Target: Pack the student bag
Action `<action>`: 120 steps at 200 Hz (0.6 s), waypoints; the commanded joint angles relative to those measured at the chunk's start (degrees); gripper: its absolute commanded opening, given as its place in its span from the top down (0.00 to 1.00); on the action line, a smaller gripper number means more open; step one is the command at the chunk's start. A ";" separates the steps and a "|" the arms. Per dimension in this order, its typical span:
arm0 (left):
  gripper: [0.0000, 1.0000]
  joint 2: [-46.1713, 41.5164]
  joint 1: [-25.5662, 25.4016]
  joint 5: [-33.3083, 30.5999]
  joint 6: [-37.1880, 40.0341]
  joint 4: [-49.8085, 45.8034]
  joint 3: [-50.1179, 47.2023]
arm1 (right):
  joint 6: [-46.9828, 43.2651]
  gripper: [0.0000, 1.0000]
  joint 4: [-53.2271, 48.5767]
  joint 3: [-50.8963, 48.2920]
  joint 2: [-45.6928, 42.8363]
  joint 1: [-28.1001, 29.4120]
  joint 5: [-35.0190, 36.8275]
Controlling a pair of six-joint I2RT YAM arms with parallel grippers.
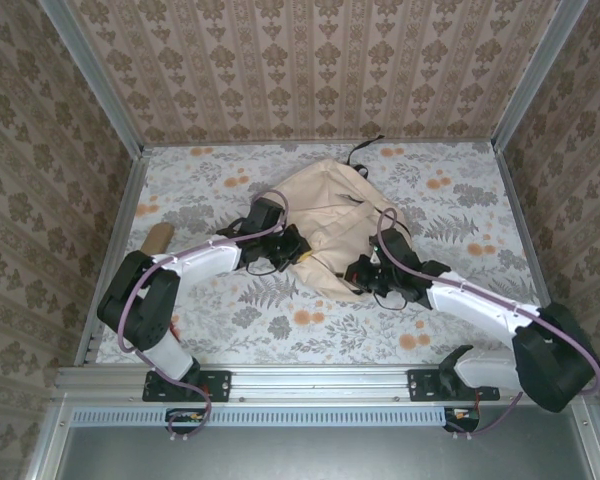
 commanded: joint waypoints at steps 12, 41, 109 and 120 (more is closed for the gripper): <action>1.00 0.17 1.93 -2.03 2.51 -0.75 -0.48 | -1.58 1.00 -15.65 -1.13 -5.32 -0.32 5.49; 1.00 -0.16 2.37 -1.68 3.52 -1.17 -0.20 | -3.53 1.00 -16.45 -0.92 -7.78 -0.32 6.44; 0.48 -9.90 1.70 -7.94 2.40 -7.92 -4.56 | -4.94 1.00 -0.43 4.23 -0.96 2.37 -4.31; 0.48 -10.87 0.38 -8.37 1.05 -7.92 -5.52 | -4.87 1.00 -0.02 5.17 -0.12 2.61 -4.78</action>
